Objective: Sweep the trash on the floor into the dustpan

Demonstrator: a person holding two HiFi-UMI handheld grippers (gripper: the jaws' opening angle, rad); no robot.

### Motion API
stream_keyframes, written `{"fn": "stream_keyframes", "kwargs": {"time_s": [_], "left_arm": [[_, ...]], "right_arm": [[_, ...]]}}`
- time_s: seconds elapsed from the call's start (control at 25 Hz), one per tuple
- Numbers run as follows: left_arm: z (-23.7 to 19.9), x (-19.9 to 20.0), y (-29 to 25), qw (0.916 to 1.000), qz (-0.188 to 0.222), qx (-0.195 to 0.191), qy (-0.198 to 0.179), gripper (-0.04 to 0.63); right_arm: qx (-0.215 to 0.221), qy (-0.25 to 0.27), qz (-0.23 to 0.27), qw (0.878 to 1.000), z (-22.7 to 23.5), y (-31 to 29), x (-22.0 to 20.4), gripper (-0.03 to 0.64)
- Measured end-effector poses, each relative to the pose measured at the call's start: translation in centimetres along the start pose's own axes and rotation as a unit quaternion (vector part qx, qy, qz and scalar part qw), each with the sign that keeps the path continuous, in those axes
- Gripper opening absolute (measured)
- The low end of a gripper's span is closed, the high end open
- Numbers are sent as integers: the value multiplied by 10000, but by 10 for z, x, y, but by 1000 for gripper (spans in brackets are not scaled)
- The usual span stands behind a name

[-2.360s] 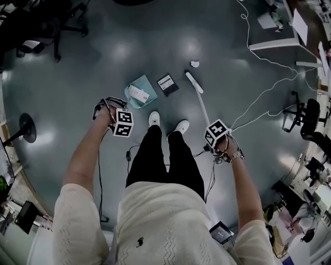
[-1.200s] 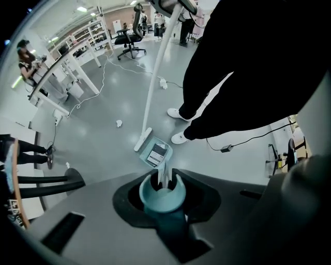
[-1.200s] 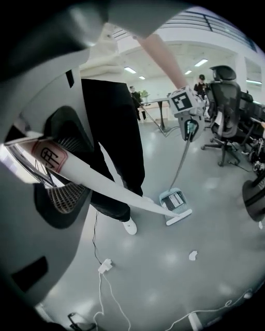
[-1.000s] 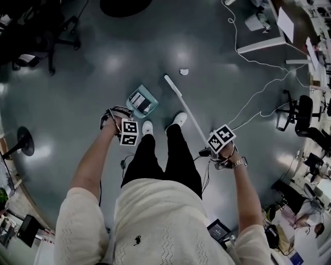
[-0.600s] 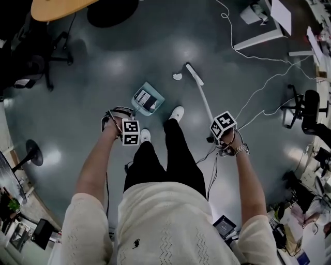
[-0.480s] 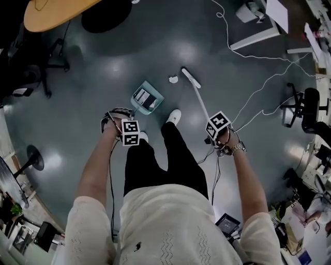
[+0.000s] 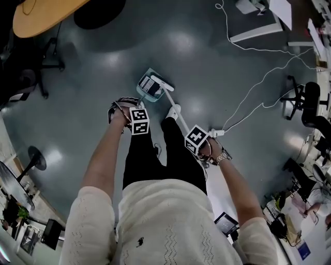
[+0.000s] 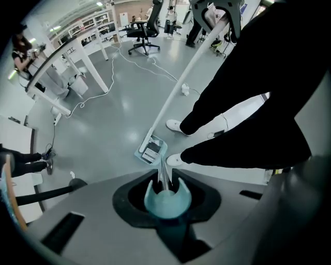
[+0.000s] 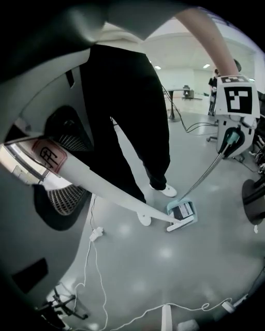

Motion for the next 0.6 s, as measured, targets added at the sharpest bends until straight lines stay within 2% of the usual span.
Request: {"fn": "stream_keyframes", "kwargs": {"time_s": [0.12, 0.2, 0.36, 0.52, 0.6], "left_arm": [[-3, -18, 0, 9998, -74, -167, -65, 92], [-8, -33, 0, 9998, -36, -133, -115, 92], [-17, -70, 2, 9997, 2, -123, -193, 92], [-18, -102, 4, 9997, -77, -220, 19, 92], [-19, -105, 3, 9996, -106, -265, 57, 92]], "right_arm": [[192, -231, 277, 9992, -17, 7, 17, 204], [333, -507, 558, 9966, -22, 14, 25, 202], [736, -1217, 1253, 9819, -30, 27, 27, 202], [469, -1651, 1205, 9778, -40, 16, 29, 202], [402, -2013, 1313, 9699, -45, 8, 35, 204]]}}
Point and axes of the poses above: the fingertips, and each gripper's own axes: y backward along the fingers, z to its right, x out of its top, the point moved 6 cm from there along y, backward along the fingers, and after that the axes turned 12 degrees about y, right-handed, at the moved point
